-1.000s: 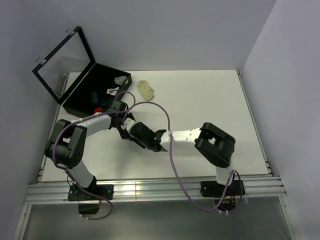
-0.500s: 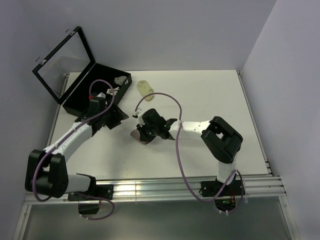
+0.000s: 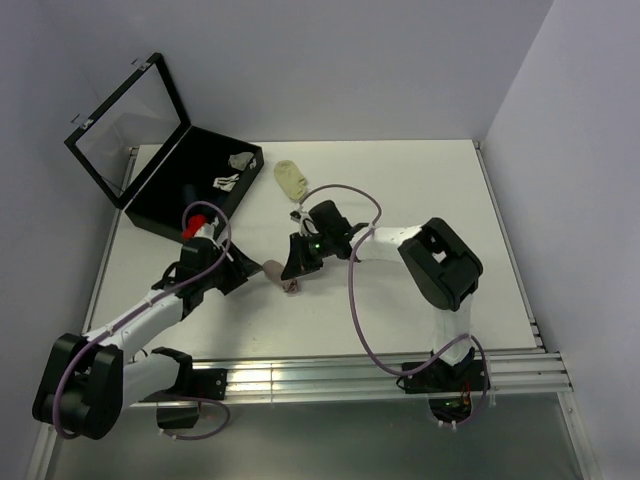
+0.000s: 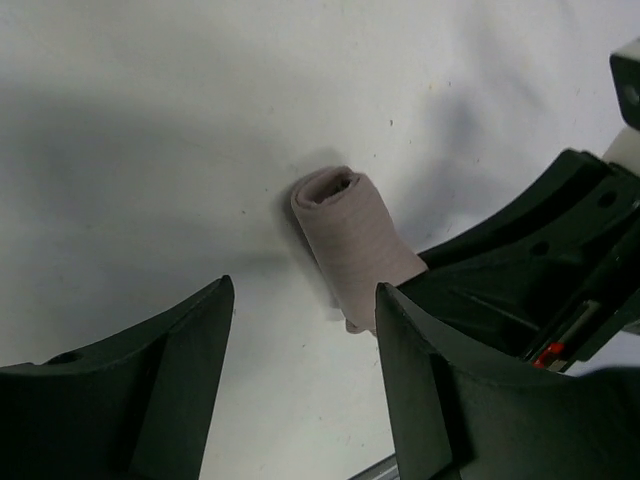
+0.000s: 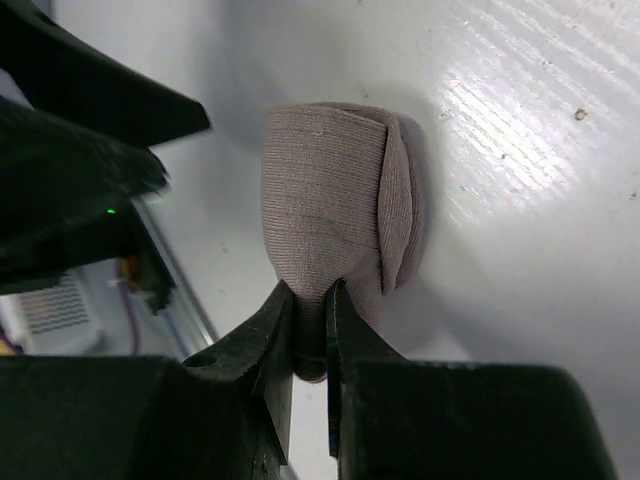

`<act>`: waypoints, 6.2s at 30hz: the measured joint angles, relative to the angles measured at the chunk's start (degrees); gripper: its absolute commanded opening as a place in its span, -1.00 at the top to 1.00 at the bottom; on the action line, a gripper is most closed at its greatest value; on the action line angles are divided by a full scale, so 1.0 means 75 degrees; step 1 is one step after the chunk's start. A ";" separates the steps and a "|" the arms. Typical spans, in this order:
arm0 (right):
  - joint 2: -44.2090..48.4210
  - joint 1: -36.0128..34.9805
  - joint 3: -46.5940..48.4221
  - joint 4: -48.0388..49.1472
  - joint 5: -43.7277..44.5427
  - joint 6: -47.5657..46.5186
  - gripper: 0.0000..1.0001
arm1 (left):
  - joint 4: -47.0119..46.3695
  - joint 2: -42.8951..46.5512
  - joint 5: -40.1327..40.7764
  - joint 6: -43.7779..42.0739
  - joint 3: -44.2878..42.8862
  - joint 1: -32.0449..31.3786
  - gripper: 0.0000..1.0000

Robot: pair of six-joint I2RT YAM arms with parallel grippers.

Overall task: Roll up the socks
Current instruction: Roll the sock at the center of the board, then pick up the sock at the center of the board, then place the sock in the storage box.

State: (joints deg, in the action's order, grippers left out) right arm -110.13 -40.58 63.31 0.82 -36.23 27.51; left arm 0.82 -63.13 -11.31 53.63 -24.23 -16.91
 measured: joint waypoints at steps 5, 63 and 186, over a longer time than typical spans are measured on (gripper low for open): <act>-0.0169 0.0181 -0.0350 0.0842 -0.0688 0.1271 1.00 | -0.0624 -0.0350 0.0050 0.0388 0.0154 -0.0641 -0.29; 0.1824 0.0729 -0.1947 0.0131 0.0906 0.1926 -0.11 | -0.1090 -0.3847 0.1594 0.1833 -0.1900 -0.2110 0.77; 0.7705 0.1941 -0.3316 -0.1437 0.3133 -0.0970 -0.29 | 0.0539 -0.5263 0.4275 -0.5199 -0.5636 0.2632 0.99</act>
State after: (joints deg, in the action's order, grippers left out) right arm -52.34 -26.02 38.44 -9.96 -12.73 20.23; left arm 4.86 -102.61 20.75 14.63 -66.50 2.83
